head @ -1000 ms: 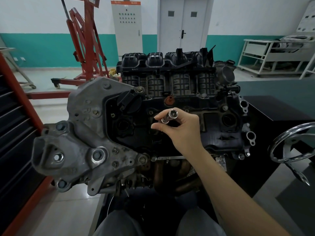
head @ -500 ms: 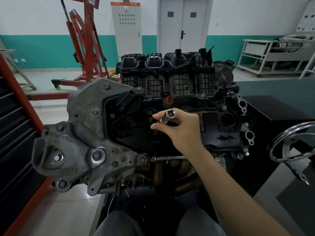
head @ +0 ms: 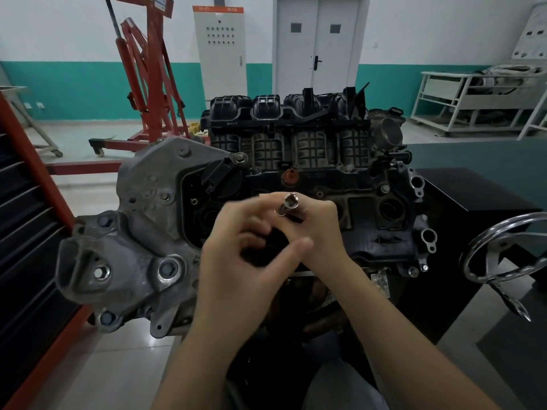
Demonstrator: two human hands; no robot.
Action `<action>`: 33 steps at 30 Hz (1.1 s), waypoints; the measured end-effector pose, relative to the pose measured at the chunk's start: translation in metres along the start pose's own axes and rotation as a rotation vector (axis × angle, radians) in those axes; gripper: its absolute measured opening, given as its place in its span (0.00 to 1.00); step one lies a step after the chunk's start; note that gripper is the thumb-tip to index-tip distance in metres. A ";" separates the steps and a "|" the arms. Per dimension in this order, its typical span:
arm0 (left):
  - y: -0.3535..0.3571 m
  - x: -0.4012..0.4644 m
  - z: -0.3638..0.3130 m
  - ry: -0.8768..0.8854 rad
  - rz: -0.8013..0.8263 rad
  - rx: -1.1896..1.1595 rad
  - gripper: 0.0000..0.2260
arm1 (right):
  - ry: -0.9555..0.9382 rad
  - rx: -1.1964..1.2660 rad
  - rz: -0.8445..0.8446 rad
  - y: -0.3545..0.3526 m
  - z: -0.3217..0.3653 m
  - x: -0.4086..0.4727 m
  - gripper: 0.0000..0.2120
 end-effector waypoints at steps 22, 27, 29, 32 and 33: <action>0.012 0.048 0.019 0.057 -0.007 -0.045 0.14 | -0.015 0.171 -0.036 -0.004 -0.006 0.005 0.10; 0.016 0.052 0.015 0.086 0.110 -0.167 0.15 | -0.058 0.303 0.116 0.005 -0.009 0.001 0.18; 0.023 0.050 0.013 0.102 0.235 -0.240 0.16 | -0.054 0.326 0.122 0.003 -0.013 0.001 0.19; 0.024 0.050 0.021 0.048 0.216 -0.129 0.15 | -0.008 0.381 0.074 -0.002 -0.022 0.005 0.17; 0.022 0.050 0.023 0.032 0.163 -0.073 0.13 | 0.002 0.393 0.068 -0.002 -0.024 0.006 0.15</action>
Point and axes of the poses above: each hand's wrist, its own x-axis towards the middle knuckle, its own y-axis out of the palm, z = x × y, the point moved 10 cm from there along x, towards the middle knuckle, and after that the axes turned 2 degrees about z, right-handed, at the moved point
